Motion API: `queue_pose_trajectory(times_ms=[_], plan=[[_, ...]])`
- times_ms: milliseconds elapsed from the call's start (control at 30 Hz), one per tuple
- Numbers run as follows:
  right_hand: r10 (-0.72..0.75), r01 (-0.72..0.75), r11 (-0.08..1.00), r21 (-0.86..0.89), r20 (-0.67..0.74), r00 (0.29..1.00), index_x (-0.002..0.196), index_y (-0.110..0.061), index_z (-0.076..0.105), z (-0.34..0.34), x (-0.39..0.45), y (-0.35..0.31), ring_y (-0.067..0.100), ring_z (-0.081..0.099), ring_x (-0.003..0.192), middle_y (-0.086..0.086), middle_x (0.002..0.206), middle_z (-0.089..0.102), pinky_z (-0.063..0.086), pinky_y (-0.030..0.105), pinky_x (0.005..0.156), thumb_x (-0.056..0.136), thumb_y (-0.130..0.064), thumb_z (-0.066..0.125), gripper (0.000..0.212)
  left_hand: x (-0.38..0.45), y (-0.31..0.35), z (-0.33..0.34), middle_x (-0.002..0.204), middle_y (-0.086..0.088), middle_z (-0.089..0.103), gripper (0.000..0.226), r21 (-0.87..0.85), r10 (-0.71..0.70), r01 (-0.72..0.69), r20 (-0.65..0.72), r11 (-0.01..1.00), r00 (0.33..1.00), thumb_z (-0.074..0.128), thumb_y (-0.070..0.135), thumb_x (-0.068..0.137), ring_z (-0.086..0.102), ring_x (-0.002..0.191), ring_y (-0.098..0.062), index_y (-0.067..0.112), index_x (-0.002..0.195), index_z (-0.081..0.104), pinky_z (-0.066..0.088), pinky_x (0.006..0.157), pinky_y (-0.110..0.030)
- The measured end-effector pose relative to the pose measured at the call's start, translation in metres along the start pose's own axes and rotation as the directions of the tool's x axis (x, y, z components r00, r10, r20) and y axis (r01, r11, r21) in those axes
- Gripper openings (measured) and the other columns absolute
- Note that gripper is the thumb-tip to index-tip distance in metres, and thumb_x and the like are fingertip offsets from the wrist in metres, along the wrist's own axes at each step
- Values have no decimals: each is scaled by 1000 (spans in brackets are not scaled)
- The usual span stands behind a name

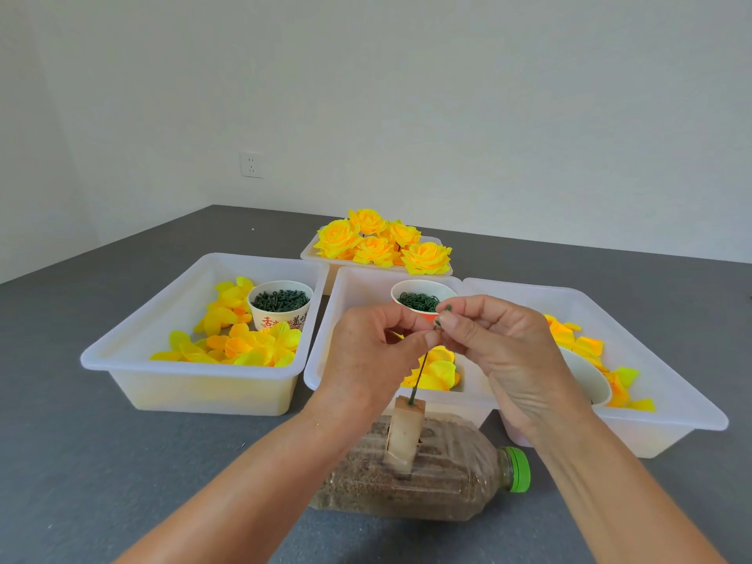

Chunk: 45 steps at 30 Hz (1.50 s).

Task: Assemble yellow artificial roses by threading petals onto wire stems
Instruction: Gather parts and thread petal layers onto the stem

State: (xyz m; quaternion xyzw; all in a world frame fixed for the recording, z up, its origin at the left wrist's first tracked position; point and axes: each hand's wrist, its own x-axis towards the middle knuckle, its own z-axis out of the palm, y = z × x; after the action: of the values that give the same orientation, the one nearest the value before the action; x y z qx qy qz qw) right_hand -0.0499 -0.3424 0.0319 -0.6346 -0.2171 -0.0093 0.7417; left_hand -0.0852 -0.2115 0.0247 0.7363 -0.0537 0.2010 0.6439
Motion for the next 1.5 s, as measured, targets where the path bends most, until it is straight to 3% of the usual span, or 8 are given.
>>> queue_pose_trajectory(times_ms=[133,267,700,1200,1367,1500], plan=[[178,-176,973,147,-1,984,70,-13,76,0,3,4,9,62,62,4,70,70,52,19,58,61,-16,69,12,0,-1,0,49,10,57,21,-1,5,-5,-12,1000,1000,69,3,80,47,47,-5,18,66,66,44,47,-17],[245,-242,955,171,6,970,69,-14,76,0,3,8,8,61,59,3,67,68,51,18,55,59,-17,69,13,0,-1,0,50,10,58,17,-11,4,-5,-14,1000,1000,71,5,79,48,49,-6,16,66,68,45,48,-18],[193,-194,958,211,25,981,72,-15,77,0,2,9,8,63,64,1,73,71,52,18,59,62,-14,67,14,-2,-1,0,50,10,59,20,-1,3,-4,-26,1000,1000,73,7,77,50,50,-8,20,63,67,46,50,-22],[254,-248,930,272,14,967,69,-14,76,2,3,10,8,63,57,2,67,69,51,19,53,59,-15,69,13,-2,-1,0,51,7,58,12,2,-19,19,-24,1000,1000,72,7,78,49,49,-7,13,69,69,46,49,-19],[347,-326,865,383,15,938,77,-8,68,5,4,10,9,61,51,3,62,66,51,20,50,58,-11,68,20,-2,-1,0,49,8,58,18,1,-27,27,-29,1000,999,72,5,78,47,48,-7,17,65,68,44,48,-20],[265,-253,924,288,-3,964,78,-9,71,5,4,8,10,62,56,4,65,68,52,20,53,60,-12,68,19,-2,0,-1,48,8,57,17,-3,-29,29,-32,1000,999,72,5,78,47,46,-5,15,65,68,44,47,-19]])
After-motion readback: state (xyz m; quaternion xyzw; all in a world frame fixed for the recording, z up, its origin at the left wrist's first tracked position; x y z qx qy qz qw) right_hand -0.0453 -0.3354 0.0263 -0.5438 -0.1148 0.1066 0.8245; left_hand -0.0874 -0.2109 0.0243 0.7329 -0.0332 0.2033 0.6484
